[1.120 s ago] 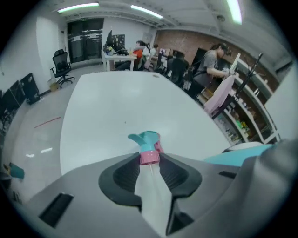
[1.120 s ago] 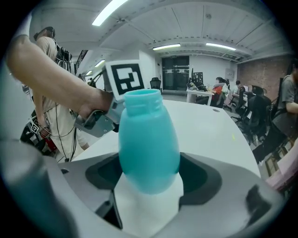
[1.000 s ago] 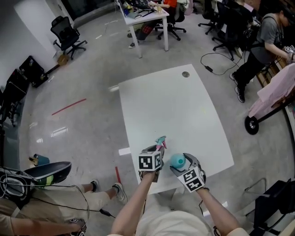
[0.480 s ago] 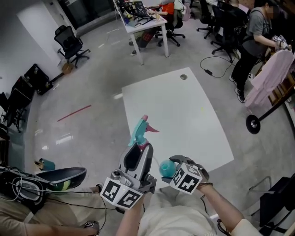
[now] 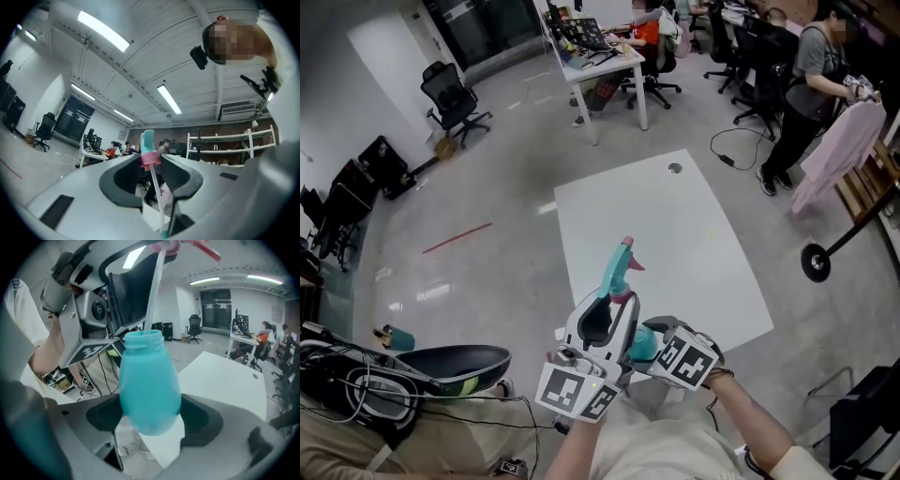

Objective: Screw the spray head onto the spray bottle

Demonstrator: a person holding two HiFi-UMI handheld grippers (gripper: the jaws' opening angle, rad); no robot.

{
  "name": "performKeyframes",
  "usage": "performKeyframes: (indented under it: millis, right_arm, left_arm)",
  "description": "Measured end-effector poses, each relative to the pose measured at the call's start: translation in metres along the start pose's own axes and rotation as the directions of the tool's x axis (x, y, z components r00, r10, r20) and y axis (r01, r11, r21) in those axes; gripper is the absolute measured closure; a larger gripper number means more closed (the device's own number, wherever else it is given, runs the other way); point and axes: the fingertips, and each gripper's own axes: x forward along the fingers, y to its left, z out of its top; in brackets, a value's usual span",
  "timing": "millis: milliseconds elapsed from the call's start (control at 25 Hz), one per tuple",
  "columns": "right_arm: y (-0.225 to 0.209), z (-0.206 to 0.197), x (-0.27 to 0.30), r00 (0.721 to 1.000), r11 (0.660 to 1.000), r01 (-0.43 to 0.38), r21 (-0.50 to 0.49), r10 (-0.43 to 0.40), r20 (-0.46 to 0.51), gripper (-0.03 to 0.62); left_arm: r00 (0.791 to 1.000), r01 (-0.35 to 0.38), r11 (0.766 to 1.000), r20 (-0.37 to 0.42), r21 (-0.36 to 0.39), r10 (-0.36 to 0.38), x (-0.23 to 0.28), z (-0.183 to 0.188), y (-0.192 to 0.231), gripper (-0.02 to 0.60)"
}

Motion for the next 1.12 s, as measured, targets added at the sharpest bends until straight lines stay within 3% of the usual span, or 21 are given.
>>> performKeyframes:
  millis: [280,400,560,920,1000,1120]
  right_arm:
    - [-0.023,0.011,-0.026,0.998,0.997,0.055,0.050,-0.057,0.028,0.214]
    - [-0.042,0.014,-0.041,0.995,0.994,0.086,0.068,-0.089,0.037,0.214]
    - [-0.056,0.012,-0.057,0.992,0.991,0.121,0.055,-0.122,0.022,0.214]
    - [-0.059,0.004,-0.069,0.992,0.992,0.122,0.004,-0.122,-0.031,0.214]
    - [-0.065,-0.002,-0.071,0.990,0.991,0.137,-0.004,-0.137,-0.035,0.214]
    - [-0.071,-0.012,-0.076,0.986,0.986,0.163,-0.022,-0.164,-0.027,0.214]
  left_arm:
    - [0.997,0.020,0.994,-0.072,0.105,-0.012,0.009,-0.028,-0.019,0.445]
    - [0.995,0.024,0.993,-0.100,0.115,-0.012,0.015,-0.042,-0.023,0.445]
    - [0.987,0.085,0.991,-0.143,0.107,-0.069,0.021,-0.061,-0.044,0.445]
    - [0.951,0.195,0.976,-0.261,0.094,-0.165,0.018,-0.071,-0.054,0.439]
    - [0.946,0.180,0.982,-0.286,0.063,-0.155,0.019,-0.070,-0.052,0.411]
    - [0.937,0.093,0.996,-0.338,-0.009,-0.090,0.023,-0.069,-0.047,0.405]
